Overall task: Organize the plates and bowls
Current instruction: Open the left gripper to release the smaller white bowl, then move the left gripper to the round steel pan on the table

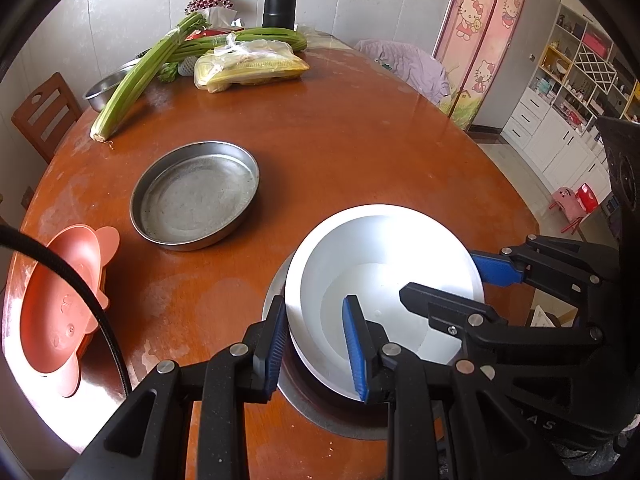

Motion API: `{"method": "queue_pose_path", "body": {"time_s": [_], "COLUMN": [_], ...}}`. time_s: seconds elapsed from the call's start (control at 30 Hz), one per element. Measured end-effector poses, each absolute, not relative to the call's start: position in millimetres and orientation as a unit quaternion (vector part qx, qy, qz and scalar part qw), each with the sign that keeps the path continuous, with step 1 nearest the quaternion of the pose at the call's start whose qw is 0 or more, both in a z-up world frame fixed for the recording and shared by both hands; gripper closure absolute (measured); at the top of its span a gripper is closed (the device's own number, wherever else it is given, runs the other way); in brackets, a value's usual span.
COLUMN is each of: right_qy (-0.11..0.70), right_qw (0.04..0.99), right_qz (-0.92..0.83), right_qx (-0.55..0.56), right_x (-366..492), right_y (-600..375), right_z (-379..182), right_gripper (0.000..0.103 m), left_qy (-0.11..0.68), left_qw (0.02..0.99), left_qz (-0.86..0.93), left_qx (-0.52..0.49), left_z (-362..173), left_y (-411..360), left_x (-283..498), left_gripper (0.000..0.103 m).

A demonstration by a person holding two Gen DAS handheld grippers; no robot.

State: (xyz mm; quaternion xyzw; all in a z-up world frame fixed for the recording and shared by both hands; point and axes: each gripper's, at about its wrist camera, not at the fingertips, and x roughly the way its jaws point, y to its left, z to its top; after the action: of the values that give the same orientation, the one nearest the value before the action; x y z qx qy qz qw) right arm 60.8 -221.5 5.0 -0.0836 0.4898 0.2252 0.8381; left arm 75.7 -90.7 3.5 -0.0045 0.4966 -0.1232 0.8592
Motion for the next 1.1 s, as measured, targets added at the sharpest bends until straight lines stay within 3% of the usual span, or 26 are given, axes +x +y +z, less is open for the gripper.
{"method": "queue_pose_path", "body": {"time_s": [1.1], "right_qy": [0.491], "right_qw": [0.844], "right_qz": [0.204], "right_qx": [-0.071], "right_x": [78.6], "right_y": [-219.1], "right_z": [16.1], "right_gripper": [0.066], "left_qy": [0.472], "left_qw": [0.872], "left_qz": [-0.130], "left_qx": [-0.015], "left_z": [18.0], "left_y": [-63.3], "left_x": [76.2], "left_gripper": [0.074]}}
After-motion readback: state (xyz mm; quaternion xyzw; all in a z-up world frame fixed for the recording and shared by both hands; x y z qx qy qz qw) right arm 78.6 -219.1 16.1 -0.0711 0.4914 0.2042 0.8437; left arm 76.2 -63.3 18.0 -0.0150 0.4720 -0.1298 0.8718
